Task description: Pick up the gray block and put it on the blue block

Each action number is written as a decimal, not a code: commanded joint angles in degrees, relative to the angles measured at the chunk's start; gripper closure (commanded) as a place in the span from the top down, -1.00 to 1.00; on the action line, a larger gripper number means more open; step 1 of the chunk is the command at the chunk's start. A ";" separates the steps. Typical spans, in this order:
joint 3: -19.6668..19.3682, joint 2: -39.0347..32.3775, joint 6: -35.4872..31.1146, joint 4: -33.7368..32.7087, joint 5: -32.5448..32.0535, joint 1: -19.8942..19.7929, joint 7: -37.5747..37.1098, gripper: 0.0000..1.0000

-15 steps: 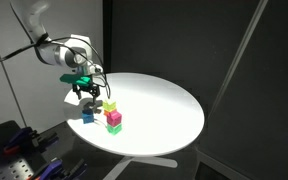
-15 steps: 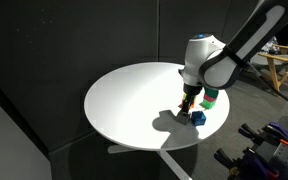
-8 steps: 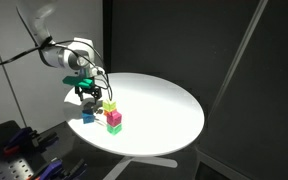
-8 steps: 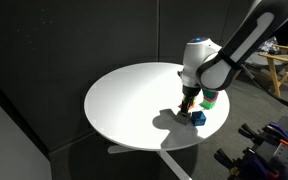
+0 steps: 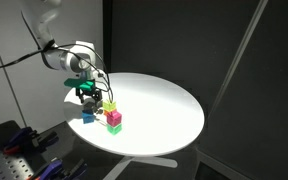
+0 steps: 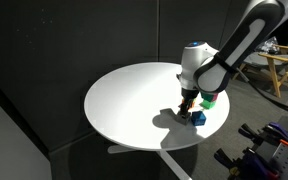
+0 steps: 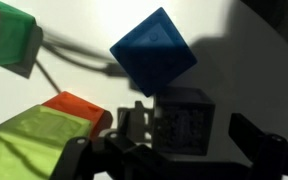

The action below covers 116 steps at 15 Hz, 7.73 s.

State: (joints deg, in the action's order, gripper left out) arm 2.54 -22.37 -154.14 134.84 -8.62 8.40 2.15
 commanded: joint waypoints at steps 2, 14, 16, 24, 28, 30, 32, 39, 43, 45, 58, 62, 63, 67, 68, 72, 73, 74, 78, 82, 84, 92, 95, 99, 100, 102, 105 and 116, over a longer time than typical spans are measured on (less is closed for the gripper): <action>-0.94 -1.53 -0.11 -1.96 -1.69 1.04 -2.06 1.00; -1.47 -4.55 0.02 -4.94 -1.76 1.89 -2.28 1.00; -1.65 -4.91 0.03 -5.20 -1.80 2.06 -2.36 1.00; -2.62 -4.90 1.00 -5.32 -1.96 2.97 -3.74 -0.35; -2.56 -2.50 1.94 -3.98 -1.75 3.20 -3.89 -0.45; -2.69 -1.22 2.38 -3.49 -1.96 3.37 -4.22 -0.45; -2.68 -0.02 3.14 -3.20 -2.02 3.37 -4.53 -0.45; -2.40 6.39 6.51 -0.63 -3.05 3.43 -8.24 -0.45; -2.00 10.84 8.36 1.89 -2.97 3.19 -11.81 -0.45; -2.08 13.19 8.62 3.54 -3.23 3.00 -14.55 -0.45; -2.06 20.67 9.47 11.56 -2.44 -1.90 -27.46 -0.45; -1.95 20.26 8.44 12.49 -2.33 -2.54 -31.43 -0.45; -1.89 20.06 8.40 12.50 -2.27 -2.53 -32.26 -0.45; -1.75 19.23 7.89 12.47 -2.32 -2.33 -35.44 -0.45; -1.75 19.03 7.73 12.42 -2.49 -2.30 -36.08 -0.45; -1.64 17.92 7.03 11.89 -2.61 -2.10 -38.00 -0.45; -1.60 17.60 6.92 11.69 -2.58 -2.03 -38.40 -0.45; -1.57 17.28 6.73 11.49 -2.56 -1.94 -38.78 -0.45; -1.47 16.27 5.99 10.95 -1.99 -1.62 -39.89 -0.45; -1.66 15.14 4.92 10.32 -1.65 -1.55 -40.57 -0.45; -1.82 14.62 4.50 10.03 -1.59 -1.52 -40.79 -0.45; -2.42 12.33 3.89 8.84 -1.99 -1.06 -41.82 -0.45; -2.54 11.42 3.48 8.39 -1.81 -0.86 -41.51 -0.45; -2.79 10.40 2.94 7.82 -1.63 -0.38 -41.30 -0.45; -2.81 10.24 2.87 7.78 -1.52 -0.29 -41.06 -0.45; -2.89 9.94 2.88 7.69 -1.39 -0.07 -40.69 0.56; -2.88 10.08 2.84 8.02 -1.28 0.16 -40.13 0.98; -1.88 15.81 4.08 10.10 -0.18 -0.04 -37.65 1.00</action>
State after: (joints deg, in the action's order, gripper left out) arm 0.41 -10.11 -151.15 143.57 -10.07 8.28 -37.39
